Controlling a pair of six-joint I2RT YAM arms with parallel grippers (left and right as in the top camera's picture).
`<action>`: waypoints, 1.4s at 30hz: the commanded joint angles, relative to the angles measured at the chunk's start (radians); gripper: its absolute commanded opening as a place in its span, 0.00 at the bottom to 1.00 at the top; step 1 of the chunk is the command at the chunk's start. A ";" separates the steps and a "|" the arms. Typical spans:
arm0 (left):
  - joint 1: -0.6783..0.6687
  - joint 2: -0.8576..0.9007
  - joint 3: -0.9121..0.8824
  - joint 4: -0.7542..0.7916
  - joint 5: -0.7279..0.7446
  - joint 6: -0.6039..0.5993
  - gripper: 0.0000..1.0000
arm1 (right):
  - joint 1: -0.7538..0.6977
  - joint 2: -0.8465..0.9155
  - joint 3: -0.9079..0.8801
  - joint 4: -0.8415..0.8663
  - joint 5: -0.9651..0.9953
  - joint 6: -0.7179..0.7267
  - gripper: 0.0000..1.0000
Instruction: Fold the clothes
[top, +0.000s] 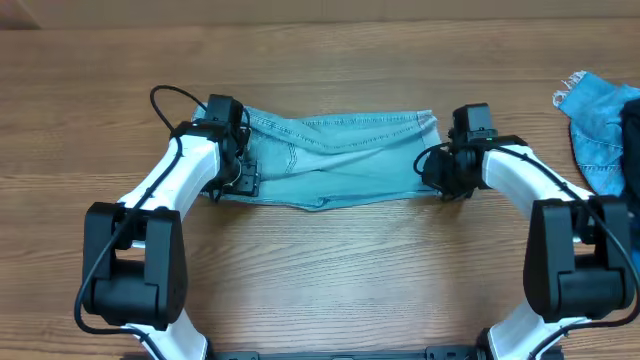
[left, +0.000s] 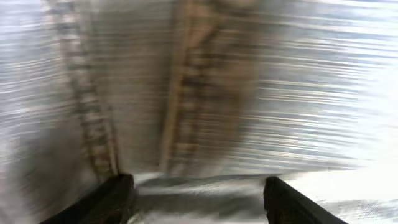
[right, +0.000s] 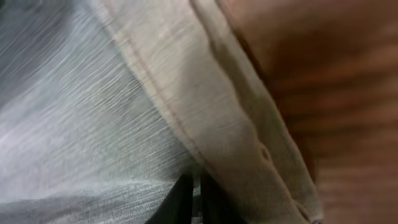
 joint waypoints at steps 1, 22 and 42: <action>0.073 0.011 -0.004 -0.018 -0.085 -0.013 0.71 | -0.094 0.016 -0.025 -0.056 0.250 0.037 0.11; 0.095 0.011 -0.004 -0.005 -0.051 -0.014 0.70 | -0.080 -0.241 -0.025 0.151 -0.117 -0.166 0.36; 0.095 0.011 -0.004 -0.002 -0.051 -0.014 0.71 | -0.078 -0.028 -0.025 0.428 -0.314 0.018 0.47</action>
